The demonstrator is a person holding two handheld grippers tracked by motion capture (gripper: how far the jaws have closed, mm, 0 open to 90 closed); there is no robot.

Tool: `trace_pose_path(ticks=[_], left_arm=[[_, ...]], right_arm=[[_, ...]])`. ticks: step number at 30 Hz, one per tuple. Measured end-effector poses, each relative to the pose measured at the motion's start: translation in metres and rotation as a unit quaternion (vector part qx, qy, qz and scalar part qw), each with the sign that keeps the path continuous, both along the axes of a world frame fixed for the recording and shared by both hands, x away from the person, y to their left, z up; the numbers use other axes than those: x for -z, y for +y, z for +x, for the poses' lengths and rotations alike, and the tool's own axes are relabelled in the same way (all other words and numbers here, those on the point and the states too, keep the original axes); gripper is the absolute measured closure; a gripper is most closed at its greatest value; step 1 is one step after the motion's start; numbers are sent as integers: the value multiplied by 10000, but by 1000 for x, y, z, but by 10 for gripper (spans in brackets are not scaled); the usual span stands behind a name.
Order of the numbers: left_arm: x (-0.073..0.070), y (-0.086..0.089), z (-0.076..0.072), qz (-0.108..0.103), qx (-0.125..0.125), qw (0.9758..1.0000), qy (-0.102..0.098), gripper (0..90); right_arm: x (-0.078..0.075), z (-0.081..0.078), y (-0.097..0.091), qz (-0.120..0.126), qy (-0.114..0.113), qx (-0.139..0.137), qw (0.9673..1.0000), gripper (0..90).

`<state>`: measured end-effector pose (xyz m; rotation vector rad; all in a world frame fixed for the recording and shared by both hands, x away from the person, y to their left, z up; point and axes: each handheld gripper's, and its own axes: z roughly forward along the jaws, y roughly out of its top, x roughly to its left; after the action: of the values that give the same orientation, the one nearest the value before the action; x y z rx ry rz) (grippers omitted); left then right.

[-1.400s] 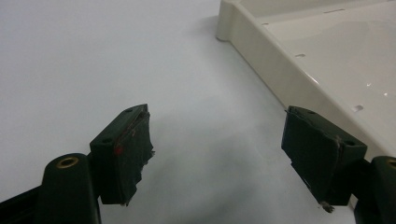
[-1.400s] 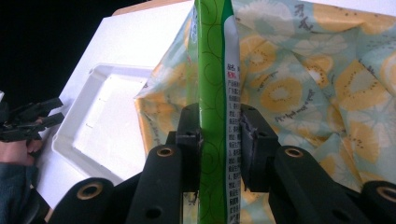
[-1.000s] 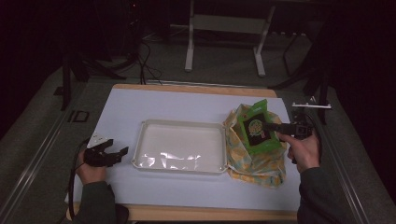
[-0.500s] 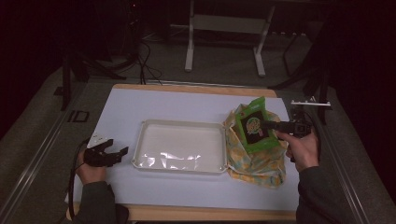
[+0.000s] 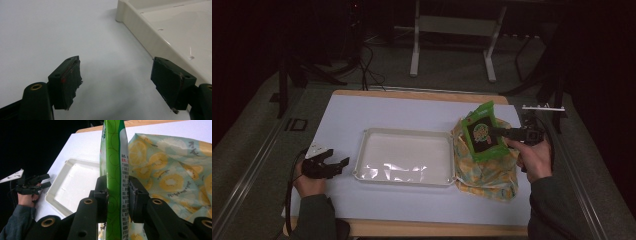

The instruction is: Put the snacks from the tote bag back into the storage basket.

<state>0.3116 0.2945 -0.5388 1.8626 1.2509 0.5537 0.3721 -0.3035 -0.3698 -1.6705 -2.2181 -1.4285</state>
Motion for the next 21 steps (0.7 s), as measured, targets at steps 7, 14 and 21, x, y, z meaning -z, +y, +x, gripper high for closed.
trace_pose_path(ticks=[7, 14, 21], left_arm=[[0, 0, 0, 0, -1, 10000, -1, 245], [0, 0, 0, -12, -22, 10000, -3, 245], [0, 1, 0, -20, -30, 10000, -13, 244]], right_arm=[[-1, 1, 6, 35, -14, -39, 10000, 722], [0, 3, 13, 66, -3, -91, 9999, 722], [1, 5, 21, 86, 8, -141, 9999, 722]])
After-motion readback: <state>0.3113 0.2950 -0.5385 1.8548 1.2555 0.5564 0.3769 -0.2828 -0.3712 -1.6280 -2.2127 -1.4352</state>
